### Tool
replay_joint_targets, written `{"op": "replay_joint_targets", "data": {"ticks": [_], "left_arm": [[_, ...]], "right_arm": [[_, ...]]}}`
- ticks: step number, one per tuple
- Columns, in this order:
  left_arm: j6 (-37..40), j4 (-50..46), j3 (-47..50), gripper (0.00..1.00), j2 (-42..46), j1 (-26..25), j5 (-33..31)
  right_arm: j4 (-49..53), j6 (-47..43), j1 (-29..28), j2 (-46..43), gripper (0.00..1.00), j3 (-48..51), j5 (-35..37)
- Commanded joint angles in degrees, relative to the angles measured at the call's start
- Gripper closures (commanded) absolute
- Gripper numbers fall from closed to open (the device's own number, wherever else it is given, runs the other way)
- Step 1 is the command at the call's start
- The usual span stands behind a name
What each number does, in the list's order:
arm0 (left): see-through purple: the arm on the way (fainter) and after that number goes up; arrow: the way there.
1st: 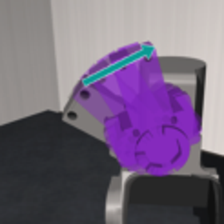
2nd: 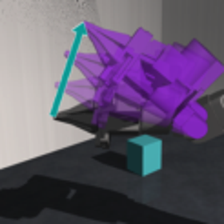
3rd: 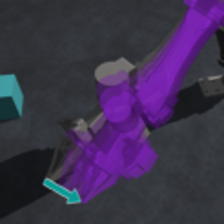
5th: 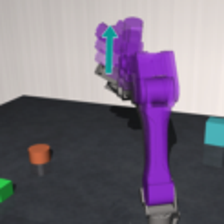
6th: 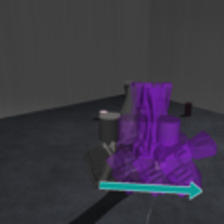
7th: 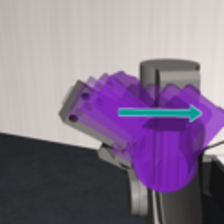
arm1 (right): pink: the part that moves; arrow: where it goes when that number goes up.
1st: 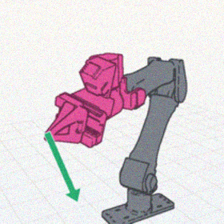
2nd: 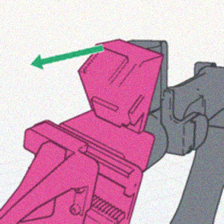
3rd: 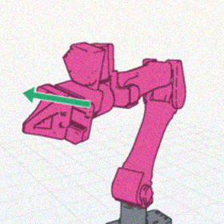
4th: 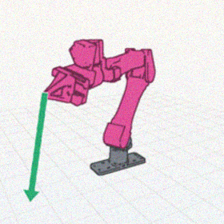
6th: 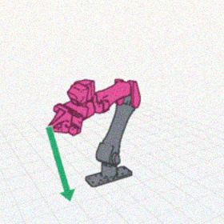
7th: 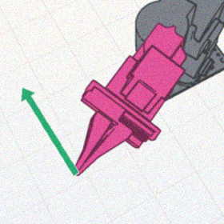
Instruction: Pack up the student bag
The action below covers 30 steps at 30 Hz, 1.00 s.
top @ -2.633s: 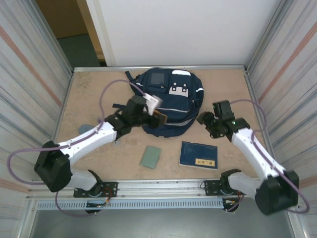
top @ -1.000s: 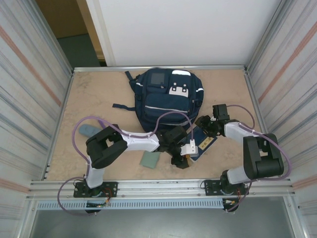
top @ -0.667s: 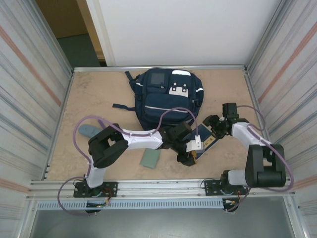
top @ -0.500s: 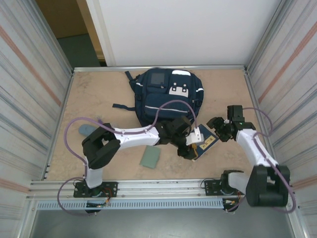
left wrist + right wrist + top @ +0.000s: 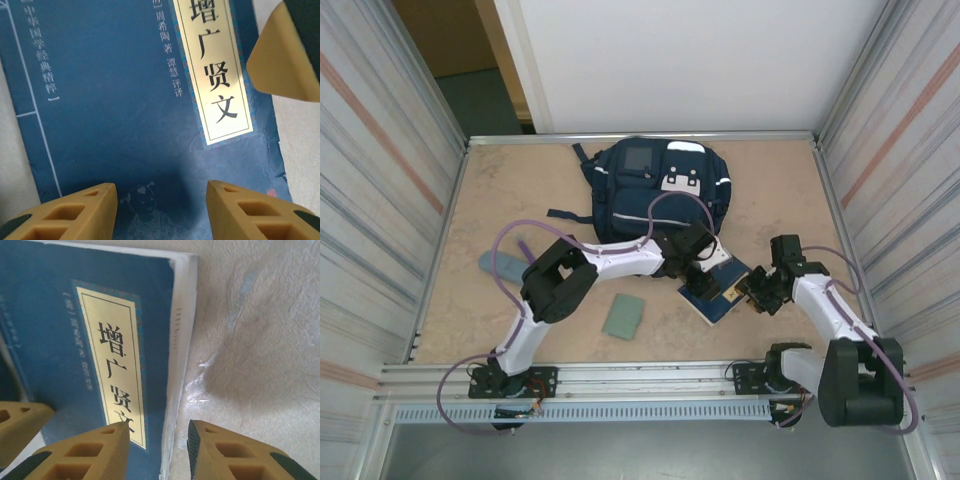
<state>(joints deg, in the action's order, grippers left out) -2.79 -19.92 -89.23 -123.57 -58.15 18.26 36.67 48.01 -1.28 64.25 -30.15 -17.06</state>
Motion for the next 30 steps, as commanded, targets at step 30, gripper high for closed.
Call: {"op": "replay_joint_targets", "data": {"ticks": [30], "left_arm": [[-23.8, -11.5, -6.6, 0.47, 0.9, 3.3, -8.2]], "right_arm": [[-4.6, -15.7, 1.5, 9.4, 0.78, -2.0, 4.9]]}}
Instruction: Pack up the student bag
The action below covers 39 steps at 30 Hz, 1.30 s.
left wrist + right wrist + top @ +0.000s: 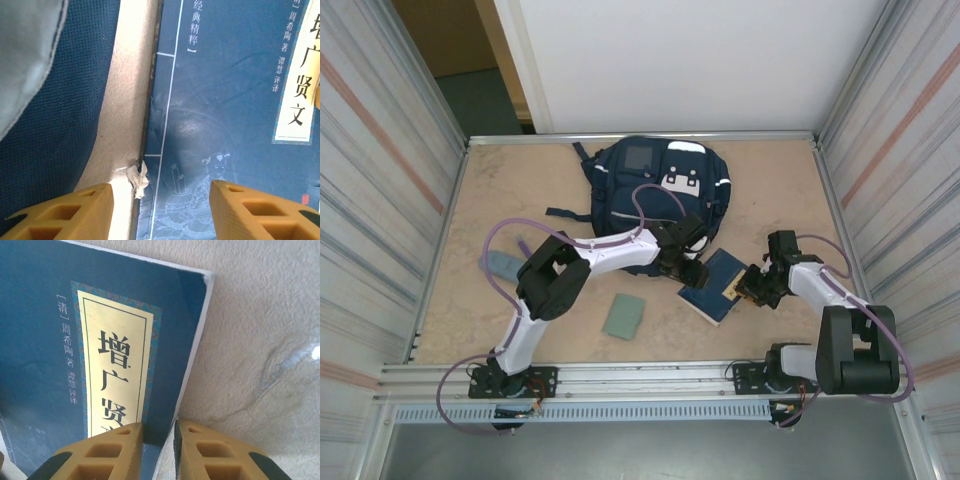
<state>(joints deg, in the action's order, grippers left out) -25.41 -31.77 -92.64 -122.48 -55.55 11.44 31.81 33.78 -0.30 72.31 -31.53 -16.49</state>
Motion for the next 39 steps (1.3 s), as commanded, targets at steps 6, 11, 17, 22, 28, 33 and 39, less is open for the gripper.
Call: {"op": "replay_joint_targets", "data": {"ticks": [6, 11, 17, 22, 28, 33, 39], "left_arm": [[-2.5, 2.0, -7.8, 0.47, -6.7, 1.6, 2.3], [-3.8, 1.3, -9.2, 0.47, -9.2, 1.7, 4.1], [-4.2, 5.2, -9.4, 0.48, -10.1, 1.8, 12.6], [-6.0, 9.5, -9.1, 0.50, -10.6, 1.8, 20.5], [-7.1, 19.8, -3.2, 0.52, -6.1, 1.9, 23.0], [-7.7, 29.5, 3.6, 0.54, -0.9, 1.9, 21.7], [-7.1, 25.1, 1.4, 0.72, -1.6, 2.0, 20.3]], "right_arm": [[-0.9, -1.7, 0.5, 1.7, 0.79, -0.6, 3.2], [-1.8, -2.3, 0.9, 1.7, 0.80, 0.1, 3.4], [-5.1, -2.1, 3.1, 1.5, 0.82, 1.6, -0.4], [-7.2, -3.2, 3.3, 0.9, 0.79, 2.0, -4.9], [-9.0, -3.6, 4.0, -1.0, 0.78, 3.6, -6.3], [-9.3, -3.5, 5.1, -2.3, 0.78, 4.3, -7.5], [-10.2, -3.6, 5.7, -6.4, 0.76, 5.2, -8.8]]}}
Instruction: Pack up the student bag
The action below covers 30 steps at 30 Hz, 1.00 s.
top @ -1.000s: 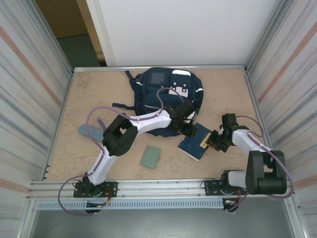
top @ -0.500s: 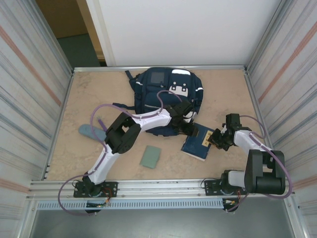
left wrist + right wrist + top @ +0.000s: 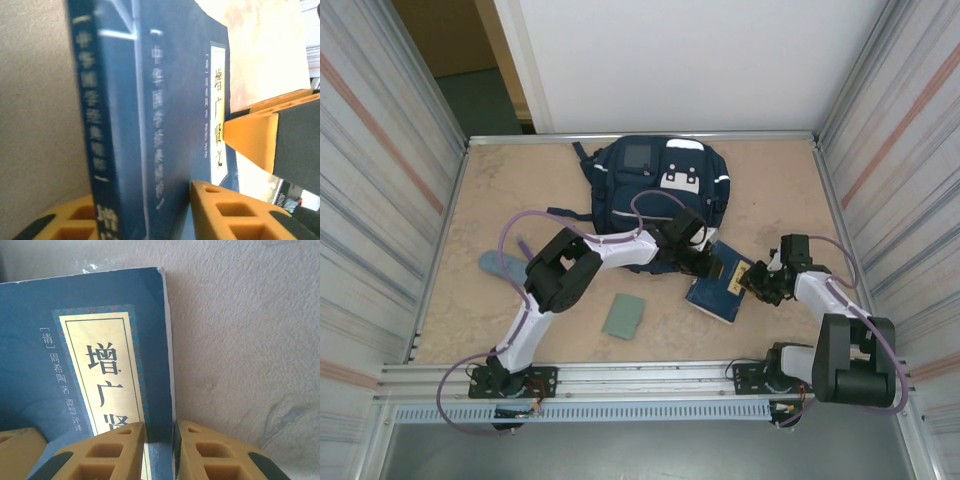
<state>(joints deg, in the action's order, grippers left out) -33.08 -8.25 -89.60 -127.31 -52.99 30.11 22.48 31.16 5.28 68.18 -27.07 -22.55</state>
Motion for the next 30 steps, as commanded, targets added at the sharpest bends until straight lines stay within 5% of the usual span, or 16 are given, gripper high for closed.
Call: {"op": "replay_joint_targets", "data": {"ticks": [1, 6, 16, 21, 30], "left_arm": [[0.5, 1.7, -1.4, 0.79, 3.7, -0.6, 1.3], [-0.6, 2.1, 1.4, 0.98, 9.4, -0.4, -3.5], [-6.6, -1.8, 7.5, 1.00, 24.7, 3.8, -12.3], [-10.5, -10.4, 8.7, 0.98, 30.7, 8.0, -18.1], [-18.4, -13.6, 17.6, 0.94, 39.4, 15.6, -10.2]], "right_arm": [[-0.9, -0.9, 0.2, -3.0, 0.74, 0.9, -2.6], [-1.7, -1.4, 0.0, -7.9, 0.66, 1.0, -4.2], [-2.7, -5.3, -14.1, -21.3, 0.44, -6.1, 8.6], [-7.0, -16.6, -27.3, -21.6, 0.43, -9.3, 17.9], [-17.1, -55.7, -50.8, -14.8, 0.34, -9.2, 19.9]]}}
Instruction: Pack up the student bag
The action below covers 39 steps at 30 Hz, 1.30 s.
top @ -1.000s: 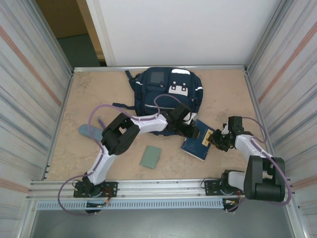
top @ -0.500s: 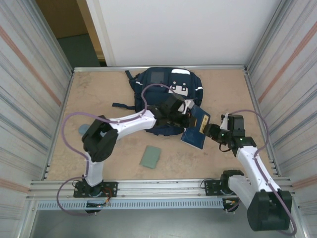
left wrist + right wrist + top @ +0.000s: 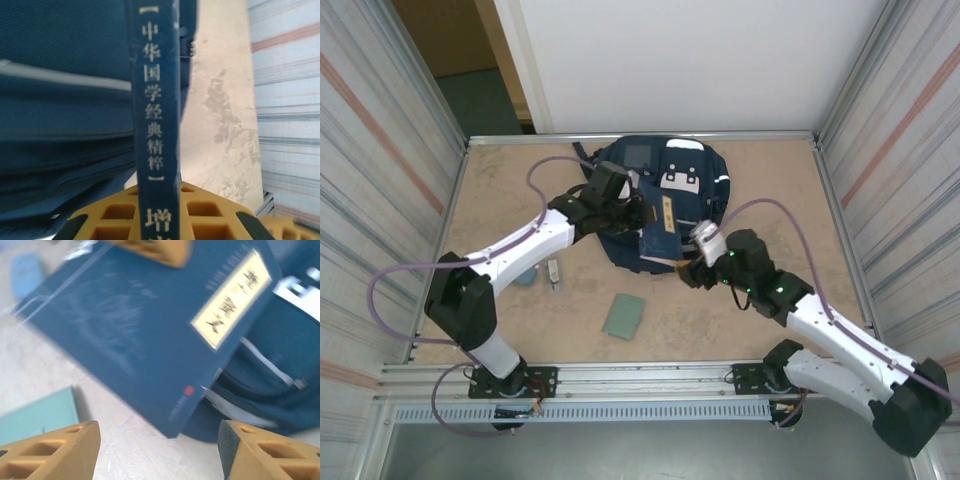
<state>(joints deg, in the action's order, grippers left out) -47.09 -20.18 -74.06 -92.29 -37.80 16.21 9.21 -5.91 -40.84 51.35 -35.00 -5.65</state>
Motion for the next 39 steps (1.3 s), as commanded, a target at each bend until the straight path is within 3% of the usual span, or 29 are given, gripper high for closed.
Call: {"op": "replay_joint_targets", "data": {"ticks": [1, 7, 14, 16, 20, 22, 24, 27, 30, 33, 39], "left_arm": [[-5.6, -1.4, 3.3, 0.94, 5.1, 1.2, 5.0], [-10.7, -0.6, 7.5, 0.93, 8.3, 3.8, 8.0], [-22.7, 7.6, 14.6, 0.90, 9.1, 7.8, 19.9], [-23.4, 8.2, 15.7, 0.89, 10.4, 8.0, 18.8], [-23.1, 8.2, 16.2, 0.87, 11.7, 8.7, 18.2], [-23.1, 8.2, 16.7, 0.75, 11.8, 9.5, 18.2], [-22.4, 8.6, 16.9, 0.59, 11.4, 10.6, 18.9], [-18.6, 5.5, 15.8, 0.51, 10.9, 12.8, 18.5], [-13.1, -0.1, 13.9, 0.47, 11.4, 14.6, 11.9], [-8.2, -2.6, 11.5, 0.45, 10.4, 14.8, 4.9], [-6.0, 0.0, 7.3, 0.45, 3.8, 14.7, 0.9]], "right_arm": [[-4.5, -22.6, -7.0, 3.5, 0.32, -1.6, 3.9], [-16.7, -28.2, -12.0, 12.3, 0.22, -1.9, 8.0], [-26.8, -29.0, -13.5, 21.3, 0.26, -2.2, 13.4], [-29.6, -29.8, -14.4, 22.8, 0.35, -1.3, 16.2], [-35.6, -31.0, -16.4, 22.8, 0.73, 1.0, 21.1], [-35.5, -30.1, -16.5, 21.2, 0.90, 1.4, 20.1], [-35.9, -30.0, -16.3, 20.2, 0.98, 2.0, 20.1], [-36.4, -30.0, -15.5, 19.1, 1.00, 1.9, 21.9], [-33.2, -29.5, -13.4, 16.0, 1.00, 1.1, 20.3], [-30.2, -28.3, -8.9, 12.2, 1.00, 0.8, 17.4], [-26.0, -21.6, 2.3, 2.5, 1.00, -0.1, 13.8]]}}
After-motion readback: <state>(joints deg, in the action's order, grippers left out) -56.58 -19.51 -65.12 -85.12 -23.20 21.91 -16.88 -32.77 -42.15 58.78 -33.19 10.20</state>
